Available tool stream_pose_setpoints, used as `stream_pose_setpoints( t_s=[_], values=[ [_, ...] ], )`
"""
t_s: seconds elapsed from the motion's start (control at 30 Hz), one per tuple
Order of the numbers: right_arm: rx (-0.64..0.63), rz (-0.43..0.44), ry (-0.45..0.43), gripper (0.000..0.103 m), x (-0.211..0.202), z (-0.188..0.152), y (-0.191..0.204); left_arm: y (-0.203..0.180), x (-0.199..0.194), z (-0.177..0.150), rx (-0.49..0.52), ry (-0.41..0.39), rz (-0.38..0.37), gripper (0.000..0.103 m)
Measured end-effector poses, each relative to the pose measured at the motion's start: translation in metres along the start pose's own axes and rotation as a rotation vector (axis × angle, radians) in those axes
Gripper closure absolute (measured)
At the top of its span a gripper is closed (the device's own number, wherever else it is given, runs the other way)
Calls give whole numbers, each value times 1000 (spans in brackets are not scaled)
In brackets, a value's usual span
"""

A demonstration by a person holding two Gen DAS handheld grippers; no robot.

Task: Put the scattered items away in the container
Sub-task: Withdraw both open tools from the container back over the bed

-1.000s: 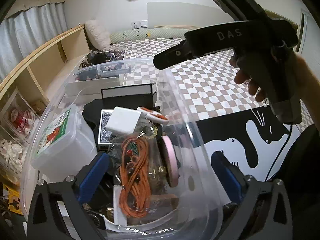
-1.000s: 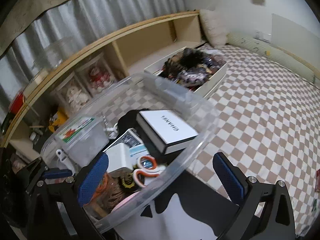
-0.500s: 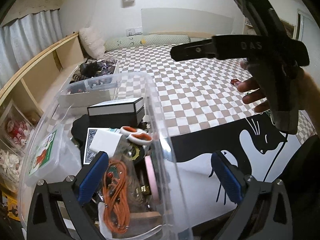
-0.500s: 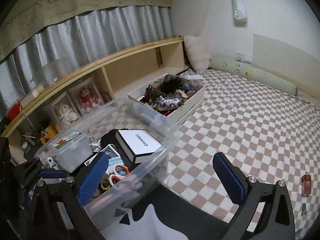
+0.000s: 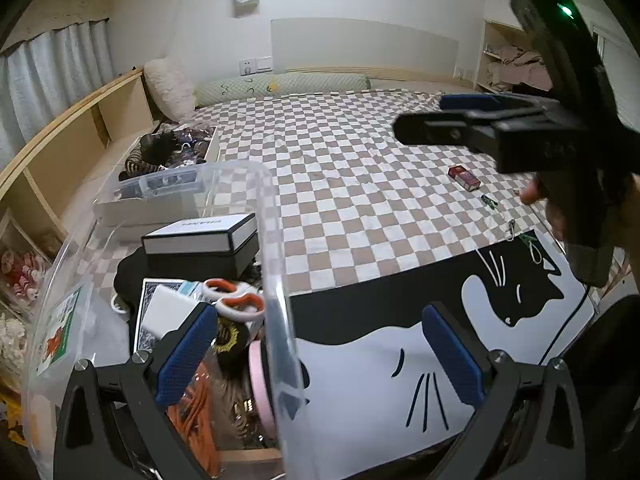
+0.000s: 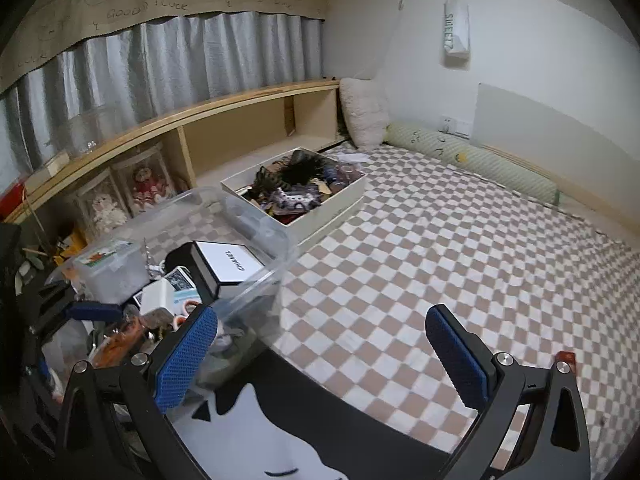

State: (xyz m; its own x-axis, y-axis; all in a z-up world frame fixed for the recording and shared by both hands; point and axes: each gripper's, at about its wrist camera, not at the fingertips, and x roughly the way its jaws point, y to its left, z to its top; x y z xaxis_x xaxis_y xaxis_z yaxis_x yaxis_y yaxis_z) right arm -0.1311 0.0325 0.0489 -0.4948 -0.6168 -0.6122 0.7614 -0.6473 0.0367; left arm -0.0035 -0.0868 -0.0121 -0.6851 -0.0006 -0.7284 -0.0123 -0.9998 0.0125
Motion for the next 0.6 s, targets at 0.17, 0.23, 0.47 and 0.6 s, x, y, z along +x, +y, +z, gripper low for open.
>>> stream_pose_setpoints(
  t_s=[0.17,0.23,0.47,0.6],
  values=[
    [17,-33,9,0,-14,-8,-16,-6,-1,14,-26,-33,-4,0],
    [30,-41,15,0,-19,-10,-23,-9,0,20,-31,-39,-1,0],
    [68,-84,21,0,-38,-21,-47,-27,5,39,-29,-43,-29,0],
    [98,-105,31,0,-46,-29,-63,-40,7,49,-15,-44,-62,0]
  ],
)
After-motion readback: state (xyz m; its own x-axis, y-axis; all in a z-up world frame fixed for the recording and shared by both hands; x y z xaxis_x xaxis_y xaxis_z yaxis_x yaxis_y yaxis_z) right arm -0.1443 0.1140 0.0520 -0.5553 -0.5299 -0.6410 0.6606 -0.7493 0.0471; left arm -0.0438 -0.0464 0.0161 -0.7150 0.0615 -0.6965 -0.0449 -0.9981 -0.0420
